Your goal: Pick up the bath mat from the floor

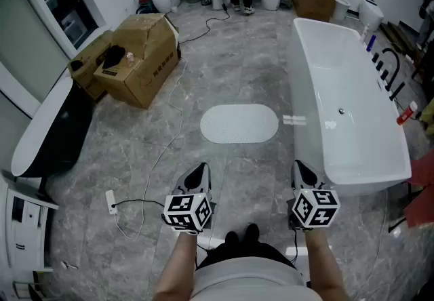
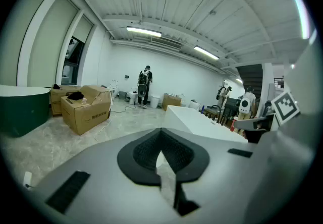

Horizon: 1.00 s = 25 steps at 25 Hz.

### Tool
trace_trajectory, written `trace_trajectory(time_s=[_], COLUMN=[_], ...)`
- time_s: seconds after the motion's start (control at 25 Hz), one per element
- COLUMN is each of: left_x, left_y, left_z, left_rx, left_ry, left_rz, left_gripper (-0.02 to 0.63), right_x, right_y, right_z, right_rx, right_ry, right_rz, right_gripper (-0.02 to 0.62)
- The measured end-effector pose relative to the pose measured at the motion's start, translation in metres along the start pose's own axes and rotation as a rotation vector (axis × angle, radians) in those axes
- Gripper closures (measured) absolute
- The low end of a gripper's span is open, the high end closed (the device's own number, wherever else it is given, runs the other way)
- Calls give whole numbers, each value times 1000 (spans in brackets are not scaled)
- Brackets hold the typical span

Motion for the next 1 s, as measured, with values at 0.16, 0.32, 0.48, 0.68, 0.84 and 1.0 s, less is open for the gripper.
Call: trace_trajectory(time_s=[0.16,0.32,0.48,0.68,0.84,1.0], left_x=[-5,-8,-11,-15,-15,-19], left_y=[-3,0,4,5,3,0], left_z=[8,12,15,17,19,21], left_rx=[12,7,4,17,23,15], left_ry=[-4,-12,-38,-54,-56,-57], left_rz=[9,0,-13,-12,-11,-10], left_gripper=[614,614,614,580,532,488], right_x=[-2,-5,-8,-12,-14,-17], right_y=[-7,-9,-7,-4,-2,-2], right_z=[6,9,17,27,34,41], right_rx=[33,53,57,54,33,24], right_ry=[-10,-16,-14,-18,-22,-37], right_rz=[3,5,8,-12,-41,-65], right_gripper=[594,594,594,592,534,482])
Point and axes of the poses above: the fingertips, and each gripper's own axes: x backward along the fingers, z to its right, y out of its underside, the point moved 4 cm from there along x, backward along the fingers, and after that the axes turned 10 degrees about -y, right-handed, at the moved point
